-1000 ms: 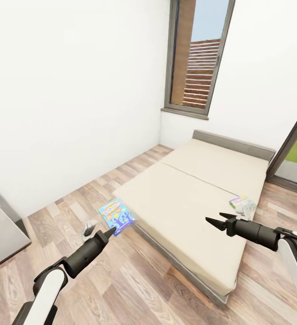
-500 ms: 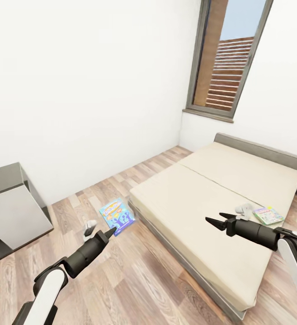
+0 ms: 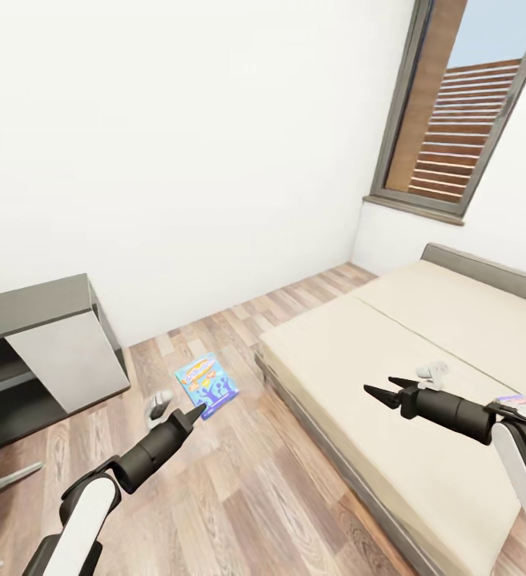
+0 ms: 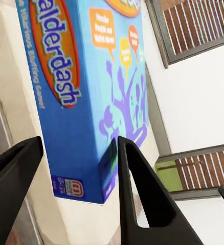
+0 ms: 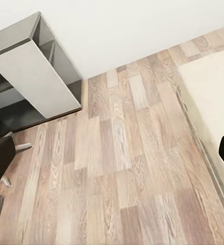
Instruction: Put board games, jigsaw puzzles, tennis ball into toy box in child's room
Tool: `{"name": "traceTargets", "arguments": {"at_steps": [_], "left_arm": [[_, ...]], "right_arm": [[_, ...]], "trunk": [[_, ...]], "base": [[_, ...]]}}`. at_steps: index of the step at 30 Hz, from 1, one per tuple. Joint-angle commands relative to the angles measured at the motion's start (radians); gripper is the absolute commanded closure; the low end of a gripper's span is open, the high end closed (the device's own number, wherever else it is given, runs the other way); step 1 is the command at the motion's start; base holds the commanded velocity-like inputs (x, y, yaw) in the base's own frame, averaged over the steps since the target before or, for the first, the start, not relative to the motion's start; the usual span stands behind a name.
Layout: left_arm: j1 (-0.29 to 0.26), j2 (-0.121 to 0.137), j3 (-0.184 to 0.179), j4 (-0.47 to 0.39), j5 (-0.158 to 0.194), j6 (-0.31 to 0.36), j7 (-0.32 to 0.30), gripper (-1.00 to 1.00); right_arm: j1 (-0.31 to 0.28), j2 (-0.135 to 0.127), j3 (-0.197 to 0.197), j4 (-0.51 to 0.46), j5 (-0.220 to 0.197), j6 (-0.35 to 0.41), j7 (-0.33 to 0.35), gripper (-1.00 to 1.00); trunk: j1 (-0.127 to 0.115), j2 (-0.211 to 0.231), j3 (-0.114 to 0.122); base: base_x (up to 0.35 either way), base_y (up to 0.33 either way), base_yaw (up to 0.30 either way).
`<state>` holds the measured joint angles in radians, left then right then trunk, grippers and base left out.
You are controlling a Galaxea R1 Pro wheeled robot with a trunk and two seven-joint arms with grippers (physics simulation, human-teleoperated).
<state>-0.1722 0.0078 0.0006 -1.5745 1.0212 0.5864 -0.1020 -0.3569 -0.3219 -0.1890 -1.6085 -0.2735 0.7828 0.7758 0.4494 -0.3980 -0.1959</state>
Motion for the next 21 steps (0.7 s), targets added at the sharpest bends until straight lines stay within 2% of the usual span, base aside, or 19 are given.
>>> {"name": "traceTargets", "arguments": {"at_steps": [1,21], "left_arm": [[-0.001,0.0,0.0,0.0,0.006,0.004,0.001,1.0],[-0.001,0.0,-0.001,0.001,0.005,0.003,0.008,1.0]], "right_arm": [[-0.001,0.0,-0.001,-0.001,-0.003,0.006,0.002,-1.0],[-0.001,0.0,-0.001,-0.001,-0.003,0.006,0.002,-1.0]], "trunk": [[0.001,-0.002,-0.002],[0.001,-0.002,-0.002]], "base": [[0.0,0.0,0.292],[0.0,0.0,0.292]]}}
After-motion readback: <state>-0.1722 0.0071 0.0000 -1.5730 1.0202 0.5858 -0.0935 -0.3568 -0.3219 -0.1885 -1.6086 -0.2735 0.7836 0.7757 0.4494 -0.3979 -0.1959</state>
